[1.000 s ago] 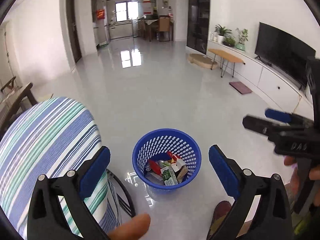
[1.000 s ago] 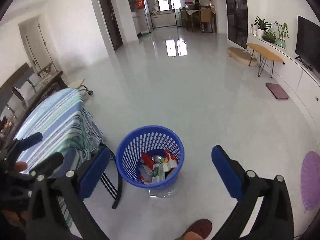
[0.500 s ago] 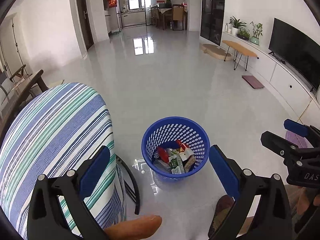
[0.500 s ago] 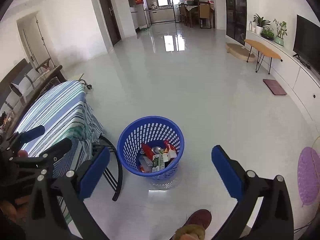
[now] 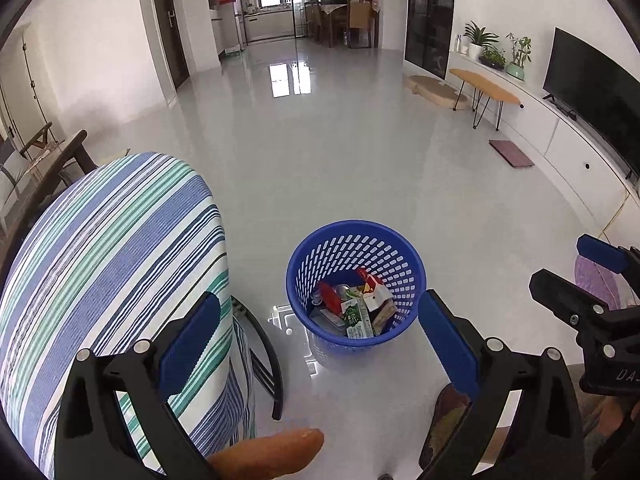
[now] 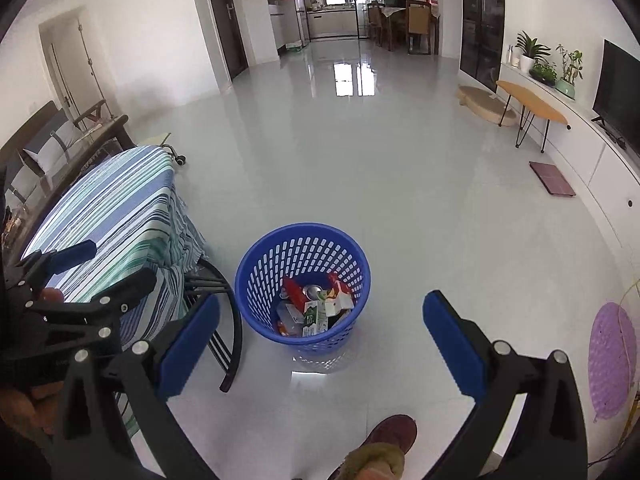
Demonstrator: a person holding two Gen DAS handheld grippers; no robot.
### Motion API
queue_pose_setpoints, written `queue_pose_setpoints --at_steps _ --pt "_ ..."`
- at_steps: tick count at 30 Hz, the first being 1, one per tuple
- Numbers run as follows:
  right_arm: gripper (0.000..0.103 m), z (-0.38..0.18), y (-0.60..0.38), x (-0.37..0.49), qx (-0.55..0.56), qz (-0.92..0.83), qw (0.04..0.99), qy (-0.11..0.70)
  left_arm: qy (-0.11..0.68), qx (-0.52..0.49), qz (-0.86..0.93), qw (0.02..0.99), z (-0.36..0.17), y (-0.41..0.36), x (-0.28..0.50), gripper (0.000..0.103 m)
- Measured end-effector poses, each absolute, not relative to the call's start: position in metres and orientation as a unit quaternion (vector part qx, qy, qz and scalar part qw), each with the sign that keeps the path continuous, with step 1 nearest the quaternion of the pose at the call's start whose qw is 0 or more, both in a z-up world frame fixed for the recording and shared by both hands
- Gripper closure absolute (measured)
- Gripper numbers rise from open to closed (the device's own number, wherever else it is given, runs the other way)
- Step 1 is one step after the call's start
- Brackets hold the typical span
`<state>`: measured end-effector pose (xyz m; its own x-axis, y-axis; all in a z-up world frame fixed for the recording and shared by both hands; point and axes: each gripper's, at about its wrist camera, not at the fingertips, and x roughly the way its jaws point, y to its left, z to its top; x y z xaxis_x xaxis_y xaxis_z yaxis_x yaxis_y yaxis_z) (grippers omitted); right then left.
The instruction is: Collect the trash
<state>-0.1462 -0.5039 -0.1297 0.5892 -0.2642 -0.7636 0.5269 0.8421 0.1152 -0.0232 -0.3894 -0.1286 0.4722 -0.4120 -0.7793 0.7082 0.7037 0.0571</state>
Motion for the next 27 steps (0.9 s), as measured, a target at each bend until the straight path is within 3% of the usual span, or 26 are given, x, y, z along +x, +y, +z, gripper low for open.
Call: queue_pose_setpoints --at_steps 27 --pt "0.005 -0.132 -0.5022 -0.1433 0.161 -0.22 0.875 0.4 0.386 0.192 -0.332 0.839 -0.1309 -0.3891 -0.0228 0.005"
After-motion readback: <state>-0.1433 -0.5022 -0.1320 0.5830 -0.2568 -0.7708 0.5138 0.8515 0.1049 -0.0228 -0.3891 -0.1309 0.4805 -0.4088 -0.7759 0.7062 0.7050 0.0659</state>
